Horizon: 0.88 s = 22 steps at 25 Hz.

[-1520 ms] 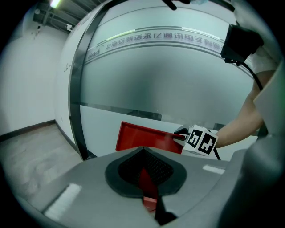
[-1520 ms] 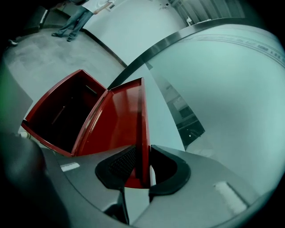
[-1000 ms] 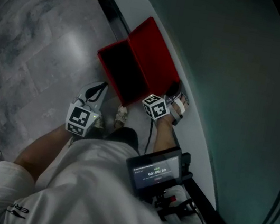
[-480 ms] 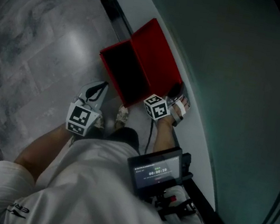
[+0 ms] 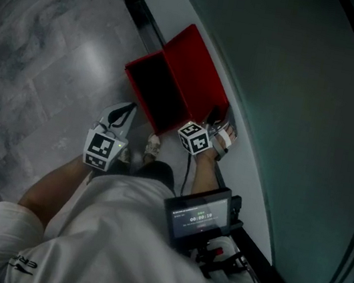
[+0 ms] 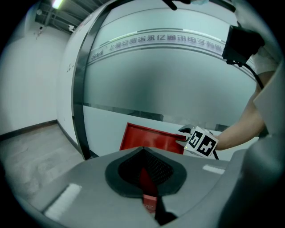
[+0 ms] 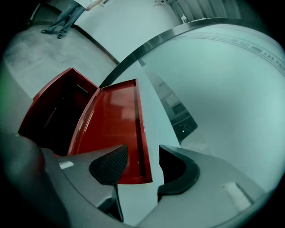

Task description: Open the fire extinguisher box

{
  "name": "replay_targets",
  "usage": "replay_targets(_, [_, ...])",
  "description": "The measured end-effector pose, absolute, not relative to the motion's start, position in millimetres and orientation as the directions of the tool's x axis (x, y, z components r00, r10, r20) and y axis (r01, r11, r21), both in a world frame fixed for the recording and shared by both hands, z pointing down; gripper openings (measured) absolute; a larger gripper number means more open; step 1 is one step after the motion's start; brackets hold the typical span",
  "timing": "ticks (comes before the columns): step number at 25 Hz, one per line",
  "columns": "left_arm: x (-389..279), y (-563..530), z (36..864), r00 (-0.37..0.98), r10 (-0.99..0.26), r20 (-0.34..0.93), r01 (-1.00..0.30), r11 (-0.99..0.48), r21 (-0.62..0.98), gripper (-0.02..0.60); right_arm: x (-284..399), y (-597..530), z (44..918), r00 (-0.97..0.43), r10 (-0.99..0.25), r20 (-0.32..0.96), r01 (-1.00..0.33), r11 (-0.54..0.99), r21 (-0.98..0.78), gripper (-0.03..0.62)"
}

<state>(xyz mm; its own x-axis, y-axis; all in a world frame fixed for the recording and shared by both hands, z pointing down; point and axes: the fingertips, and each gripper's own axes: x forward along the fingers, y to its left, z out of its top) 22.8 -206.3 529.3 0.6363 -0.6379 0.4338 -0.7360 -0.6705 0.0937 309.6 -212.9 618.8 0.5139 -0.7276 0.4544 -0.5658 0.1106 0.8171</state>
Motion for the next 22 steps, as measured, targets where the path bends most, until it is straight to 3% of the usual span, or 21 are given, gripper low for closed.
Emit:
replay_targets(3, [21.3, -206.8, 527.8, 0.635, -0.647, 0.422, -0.74, -0.666, 0.093, 0.003, 299.1, -211.8, 607.1, 0.485, -0.757, 0.438, -0.58, 0.097, 0.809, 0.211])
replay_targets(13, [7.8, -202.7, 497.7, 0.644, -0.684, 0.343, -0.745, -0.662, 0.078, 0.003, 259.7, -202.4, 513.8, 0.374, -0.864, 0.337, -0.741, -0.06, 0.669, 0.03])
replay_targets(22, [-15.6, -191.4, 441.5, 0.655, -0.727, 0.205, -0.751, -0.657, 0.07, 0.002, 214.3, -177.8, 421.4, 0.213, -0.945, 0.25, -0.913, -0.101, 0.395, 0.014])
